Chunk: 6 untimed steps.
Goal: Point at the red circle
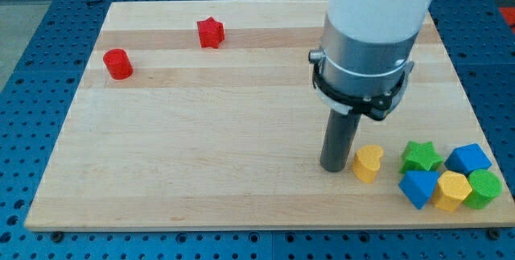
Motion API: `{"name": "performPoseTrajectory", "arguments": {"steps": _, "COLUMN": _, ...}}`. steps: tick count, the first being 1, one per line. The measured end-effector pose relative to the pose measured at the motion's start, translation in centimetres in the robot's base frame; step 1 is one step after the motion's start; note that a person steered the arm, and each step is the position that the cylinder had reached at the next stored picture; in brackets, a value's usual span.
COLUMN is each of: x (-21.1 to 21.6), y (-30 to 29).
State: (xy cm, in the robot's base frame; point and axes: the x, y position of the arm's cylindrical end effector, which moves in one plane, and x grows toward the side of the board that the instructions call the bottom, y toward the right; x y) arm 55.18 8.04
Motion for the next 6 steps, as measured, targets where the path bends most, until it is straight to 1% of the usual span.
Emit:
{"name": "performPoseTrajectory", "arguments": {"steps": 2, "x": 0.3, "y": 2.0}}
{"name": "performPoseTrajectory", "arguments": {"steps": 3, "x": 0.3, "y": 2.0}}
{"name": "performPoseTrajectory", "arguments": {"steps": 4, "x": 0.3, "y": -0.4}}
{"name": "performPoseTrajectory", "arguments": {"steps": 5, "x": 0.8, "y": -8.9}}
{"name": "performPoseTrajectory", "arguments": {"steps": 6, "x": 0.7, "y": -19.0}}
